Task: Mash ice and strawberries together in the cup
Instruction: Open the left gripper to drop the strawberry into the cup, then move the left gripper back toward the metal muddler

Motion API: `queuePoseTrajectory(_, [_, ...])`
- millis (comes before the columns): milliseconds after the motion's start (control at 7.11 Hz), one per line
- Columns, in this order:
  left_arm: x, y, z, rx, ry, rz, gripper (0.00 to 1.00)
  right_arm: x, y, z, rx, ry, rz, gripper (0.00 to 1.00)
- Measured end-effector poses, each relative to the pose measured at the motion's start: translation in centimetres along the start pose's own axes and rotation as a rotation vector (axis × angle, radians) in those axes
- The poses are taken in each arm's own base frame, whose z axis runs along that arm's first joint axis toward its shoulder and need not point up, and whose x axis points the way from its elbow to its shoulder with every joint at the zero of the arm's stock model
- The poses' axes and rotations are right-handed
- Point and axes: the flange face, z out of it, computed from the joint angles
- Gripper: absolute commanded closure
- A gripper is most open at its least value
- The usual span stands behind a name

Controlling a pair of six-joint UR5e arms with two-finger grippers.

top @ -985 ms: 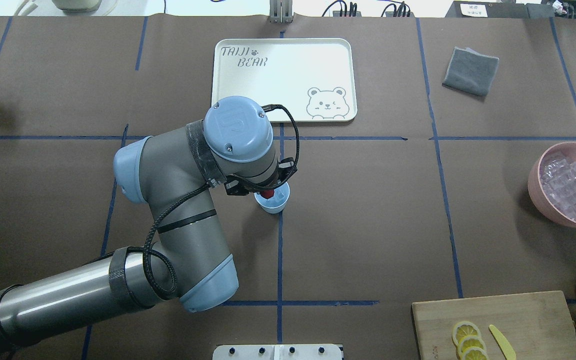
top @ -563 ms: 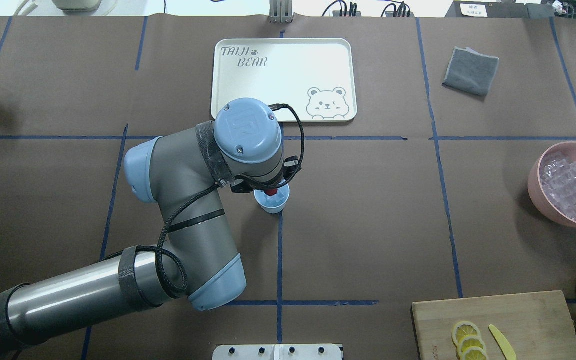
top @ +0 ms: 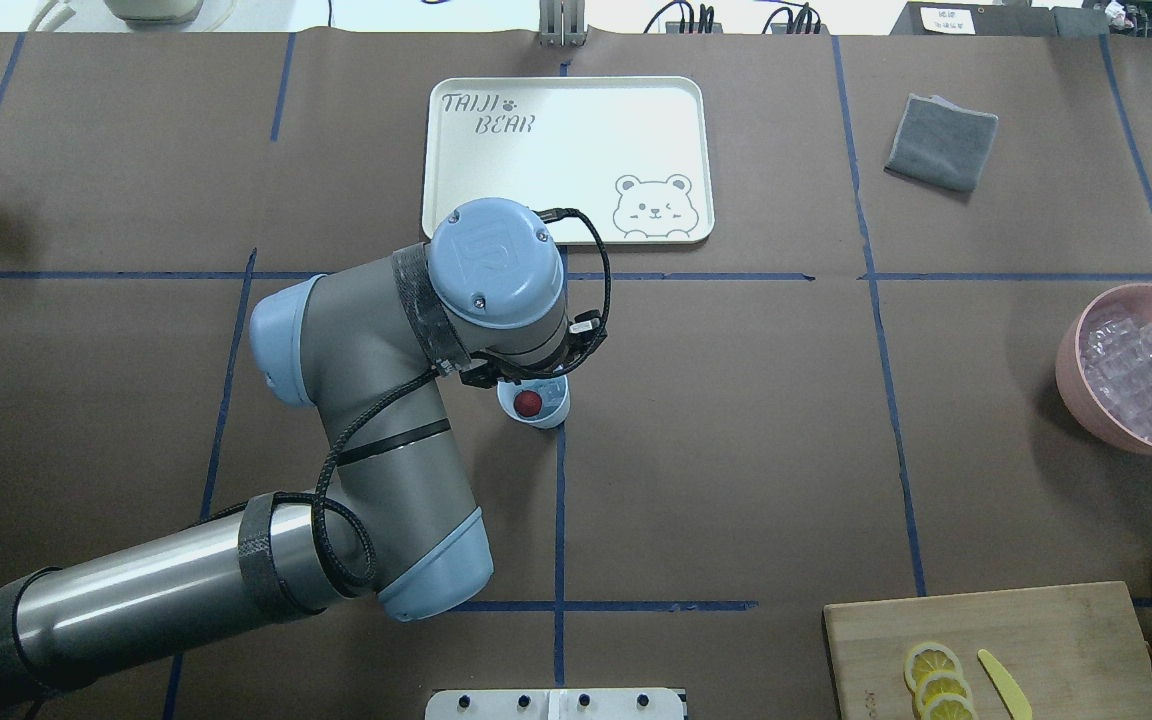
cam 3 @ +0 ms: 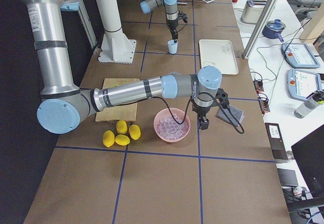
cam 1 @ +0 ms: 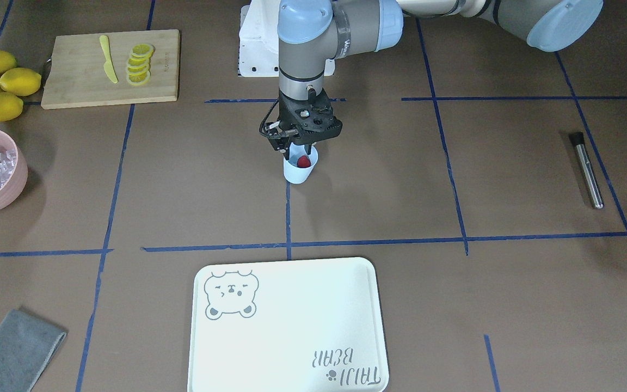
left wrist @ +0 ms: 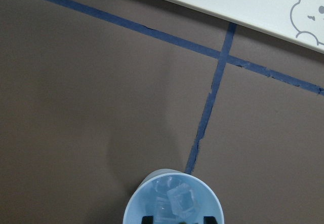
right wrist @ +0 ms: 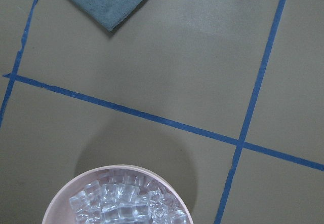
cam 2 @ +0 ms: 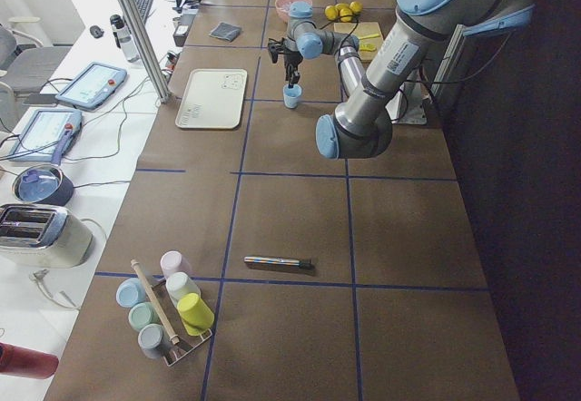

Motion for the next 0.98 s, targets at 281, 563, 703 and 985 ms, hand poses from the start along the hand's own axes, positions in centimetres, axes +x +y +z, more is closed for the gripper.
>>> queuePoseTrajectory(281, [-0.1,-0.2,-0.2,0.004,0.002,0.013,0.00,0.2,0.1,0.2,-0.003,-0.001,0.003,0.01])
queuePoseTrajectory(563, [-1.1,-2.6,-2.0,0.024,-0.006,0.065,0.00,1.3,0.3,0.8,-0.014,-0.001,0.002,0.01])
queuePoseTrajectory(703, [-2.4,-4.4,-3.2,0.028,-0.022,0.098,0.00,2.7,0.7,1.1,-0.020,-0.001,-0.008,0.01])
queuePoseTrajectory(985, [-7.7,-9.3,-5.2,-0.007,-0.037,0.153,0.00,6.6,2.6,1.4,-0.030,-0.001,-0.025,0.01])
